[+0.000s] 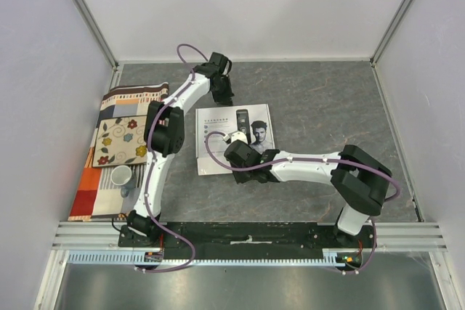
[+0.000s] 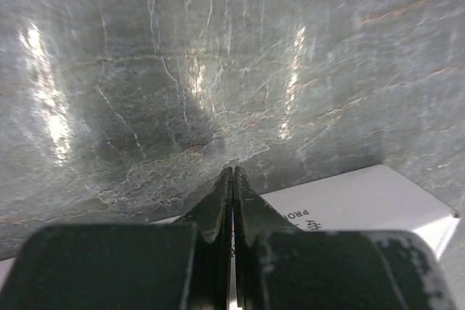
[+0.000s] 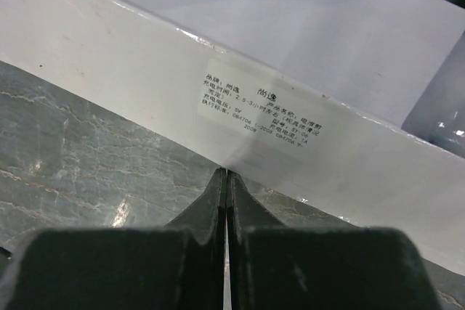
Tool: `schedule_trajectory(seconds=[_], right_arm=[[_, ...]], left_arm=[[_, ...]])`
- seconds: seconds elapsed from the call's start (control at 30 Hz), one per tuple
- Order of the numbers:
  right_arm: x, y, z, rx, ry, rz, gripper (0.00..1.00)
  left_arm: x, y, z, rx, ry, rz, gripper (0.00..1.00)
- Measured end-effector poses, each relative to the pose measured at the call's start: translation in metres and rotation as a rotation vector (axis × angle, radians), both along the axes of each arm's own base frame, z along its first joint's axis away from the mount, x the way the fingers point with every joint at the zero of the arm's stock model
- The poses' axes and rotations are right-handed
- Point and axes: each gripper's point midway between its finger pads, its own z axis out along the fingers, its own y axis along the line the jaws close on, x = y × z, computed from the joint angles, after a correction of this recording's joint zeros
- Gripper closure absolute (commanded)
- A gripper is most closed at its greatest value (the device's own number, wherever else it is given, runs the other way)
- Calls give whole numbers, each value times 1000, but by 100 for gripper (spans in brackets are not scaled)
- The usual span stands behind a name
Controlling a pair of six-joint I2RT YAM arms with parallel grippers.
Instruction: Sort the hair-cutting tools
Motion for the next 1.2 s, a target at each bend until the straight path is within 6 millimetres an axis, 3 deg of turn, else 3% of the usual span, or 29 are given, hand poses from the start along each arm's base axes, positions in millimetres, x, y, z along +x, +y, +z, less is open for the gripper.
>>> schedule_trajectory(seconds=[0.13, 0.27, 0.57, 0.8, 1.2], right_arm=[[4, 1, -4, -11, -1, -9, 100], [8, 0, -11, -27, 9, -23, 100], [26, -8, -17, -33, 19, -74, 100], [30, -8, -18, -31, 6, -81, 100], [40, -3, -17, 67, -143, -103, 100]], left_arm=[[-14, -6, -20, 24, 47, -19, 98], [-15, -9, -27, 40, 28, -32, 98], [-26, -10, -27, 39, -17, -46, 98], [-27, -10, -26, 27, -64, -45, 98], [-26, -11, -21, 8, -138, -52, 98]])
